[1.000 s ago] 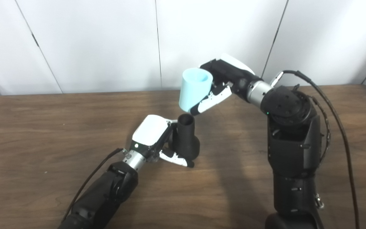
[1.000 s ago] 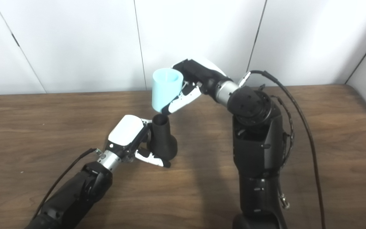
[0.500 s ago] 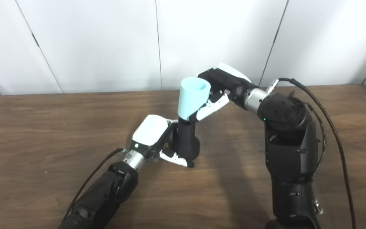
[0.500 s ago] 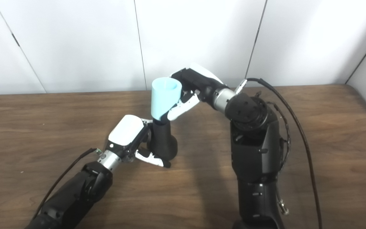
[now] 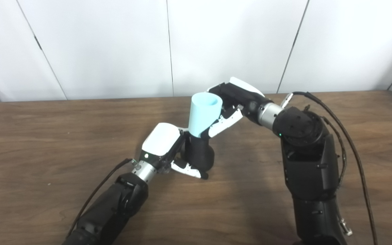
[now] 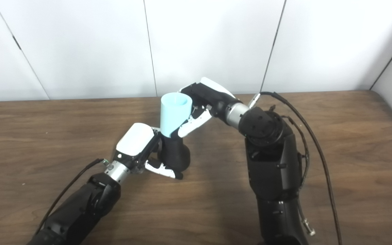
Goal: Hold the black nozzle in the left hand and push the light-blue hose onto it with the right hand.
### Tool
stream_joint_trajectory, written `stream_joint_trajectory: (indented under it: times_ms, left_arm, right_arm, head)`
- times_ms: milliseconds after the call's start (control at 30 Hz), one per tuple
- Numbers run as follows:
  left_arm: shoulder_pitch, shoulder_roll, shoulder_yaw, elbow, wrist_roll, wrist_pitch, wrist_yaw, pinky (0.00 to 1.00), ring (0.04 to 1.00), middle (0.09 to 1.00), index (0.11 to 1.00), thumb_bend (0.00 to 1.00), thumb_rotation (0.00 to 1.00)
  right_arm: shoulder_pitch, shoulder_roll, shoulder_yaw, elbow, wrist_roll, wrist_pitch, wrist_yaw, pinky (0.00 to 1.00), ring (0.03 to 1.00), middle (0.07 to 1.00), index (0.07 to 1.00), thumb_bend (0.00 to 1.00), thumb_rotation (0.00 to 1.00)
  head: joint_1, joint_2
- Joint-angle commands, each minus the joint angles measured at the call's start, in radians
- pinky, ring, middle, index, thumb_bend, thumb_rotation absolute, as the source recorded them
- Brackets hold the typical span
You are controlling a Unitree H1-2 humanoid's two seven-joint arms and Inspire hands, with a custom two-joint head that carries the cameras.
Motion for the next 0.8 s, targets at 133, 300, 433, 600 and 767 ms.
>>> stream_joint_trajectory:
  times_ms: [133,300,433,600,767]
  left_arm:
    - [0.119,-0.02,-0.063,0.068,0.005,0.007,-0.126,0.3,0.388,0.407,0.495,0.52,0.0]
    - [0.121,-0.017,-0.063,0.053,0.0,0.017,-0.146,0.29,0.388,0.407,0.496,0.52,0.0]
    - [0.12,-0.017,-0.064,0.056,0.0,0.013,-0.142,0.31,0.399,0.413,0.495,0.52,0.0]
    - [0.121,-0.018,-0.064,0.061,0.002,0.006,-0.129,0.3,0.379,0.406,0.495,0.52,0.0]
    - [0.122,-0.014,-0.065,0.047,-0.001,0.018,-0.153,0.3,0.381,0.406,0.496,0.52,0.0]
  right_arm:
    - [-0.036,-0.024,0.015,0.001,0.036,-0.002,-0.044,0.34,0.423,0.471,0.499,0.52,0.0]
    - [-0.06,-0.019,0.0,0.0,0.015,-0.002,-0.047,0.32,0.436,0.472,0.488,0.52,0.0]
    - [-0.078,-0.023,-0.006,-0.008,0.018,-0.002,-0.043,0.33,0.443,0.477,0.484,0.52,0.0]
    - [-0.085,-0.05,0.018,-0.009,0.041,-0.002,-0.067,0.33,0.437,0.47,0.489,0.52,0.0]
    - [-0.088,-0.069,0.032,-0.008,0.07,-0.002,-0.098,0.31,0.426,0.461,0.495,0.52,0.0]
  head:
    - [0.005,0.002]
    - [0.005,0.008]
    - [0.005,0.008]
    - [0.006,0.01]
    - [0.007,0.014]
